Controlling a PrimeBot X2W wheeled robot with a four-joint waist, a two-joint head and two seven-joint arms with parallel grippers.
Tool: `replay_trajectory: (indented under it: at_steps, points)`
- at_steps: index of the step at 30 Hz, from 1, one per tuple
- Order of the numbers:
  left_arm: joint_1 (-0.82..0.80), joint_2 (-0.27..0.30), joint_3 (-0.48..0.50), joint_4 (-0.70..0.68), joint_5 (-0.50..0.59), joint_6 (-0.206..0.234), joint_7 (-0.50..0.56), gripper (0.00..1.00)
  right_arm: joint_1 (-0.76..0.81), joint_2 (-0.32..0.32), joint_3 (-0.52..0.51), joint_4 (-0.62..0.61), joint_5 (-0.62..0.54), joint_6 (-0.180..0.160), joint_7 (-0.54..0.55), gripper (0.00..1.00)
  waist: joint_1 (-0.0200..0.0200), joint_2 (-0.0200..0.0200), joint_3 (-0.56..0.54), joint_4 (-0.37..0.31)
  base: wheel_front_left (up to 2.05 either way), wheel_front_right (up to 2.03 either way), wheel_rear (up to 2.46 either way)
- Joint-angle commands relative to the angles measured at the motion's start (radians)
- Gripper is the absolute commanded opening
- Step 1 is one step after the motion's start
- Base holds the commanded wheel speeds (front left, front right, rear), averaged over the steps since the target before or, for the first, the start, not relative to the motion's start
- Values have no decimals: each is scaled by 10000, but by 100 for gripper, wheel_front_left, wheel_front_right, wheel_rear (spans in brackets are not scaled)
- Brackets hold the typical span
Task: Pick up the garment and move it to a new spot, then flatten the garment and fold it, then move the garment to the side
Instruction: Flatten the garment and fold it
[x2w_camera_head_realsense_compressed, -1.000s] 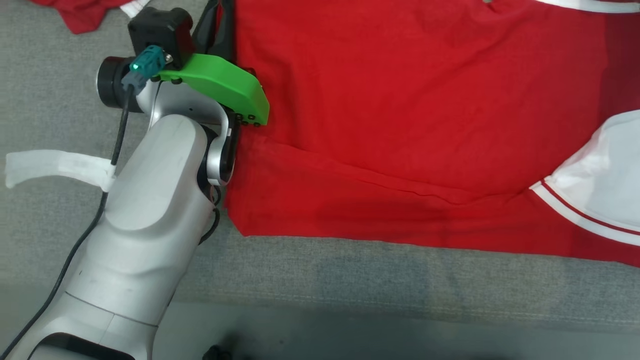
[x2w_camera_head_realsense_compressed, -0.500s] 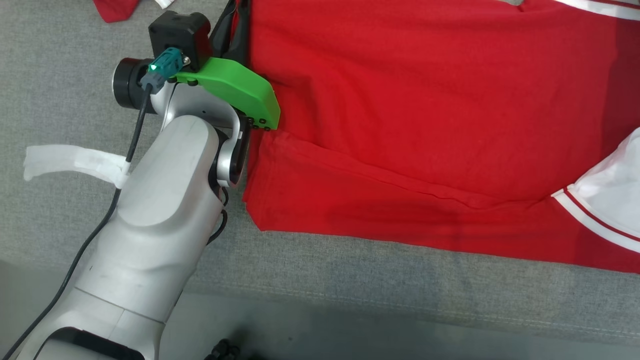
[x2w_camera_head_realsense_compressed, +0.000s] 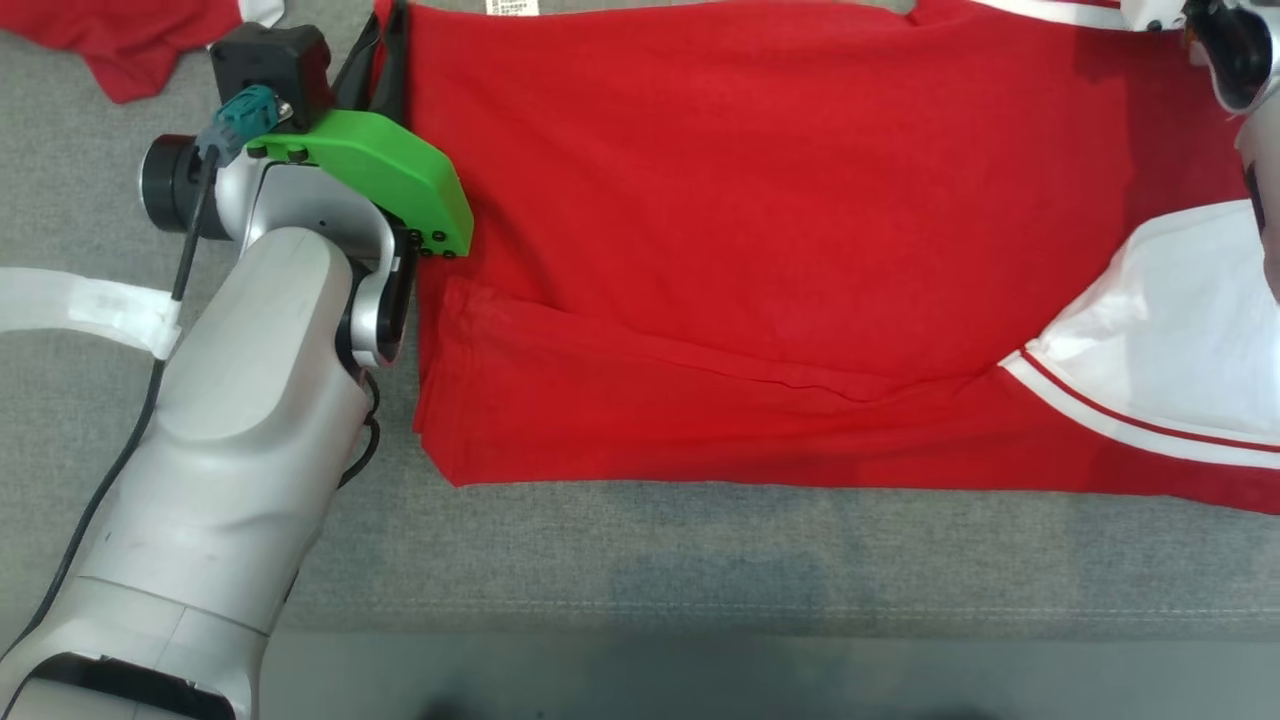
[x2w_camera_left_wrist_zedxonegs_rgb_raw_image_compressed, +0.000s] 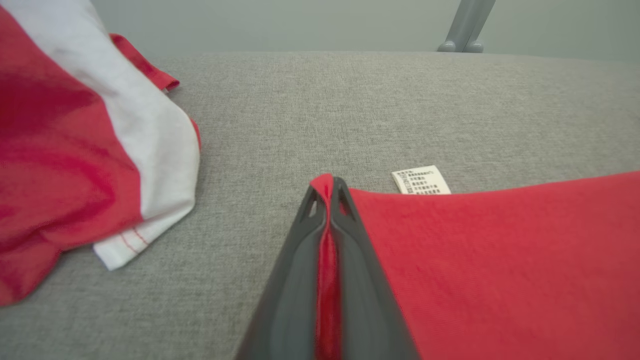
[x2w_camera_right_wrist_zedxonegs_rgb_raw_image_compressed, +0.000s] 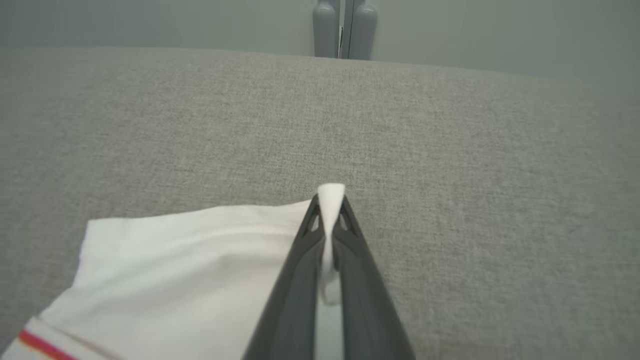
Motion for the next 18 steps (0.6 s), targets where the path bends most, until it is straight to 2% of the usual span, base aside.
replay_trajectory:
  at_steps: [1, 10, 18]
  points:
    - [95, 160, 49, 94, -64, -10, 10, 0, 259, -50, 190, -187, 257, -17, -91, 0, 0, 0, -486, -498, 0, 0, 0]
    - [846, 690, 163, 561, -278, -83, -17, 0, 1712, -754, 1927, -2275, 2658, -17, -342, 0, 0, 0, -1475, -1306, 0, 0, 0]
    - [1656, 903, 175, 470, -529, -183, -136, 0, 2880, -1393, 2929, -3945, 4061, -16, -614, 0, 0, 0, -2266, -1719, 0, 0, 0]
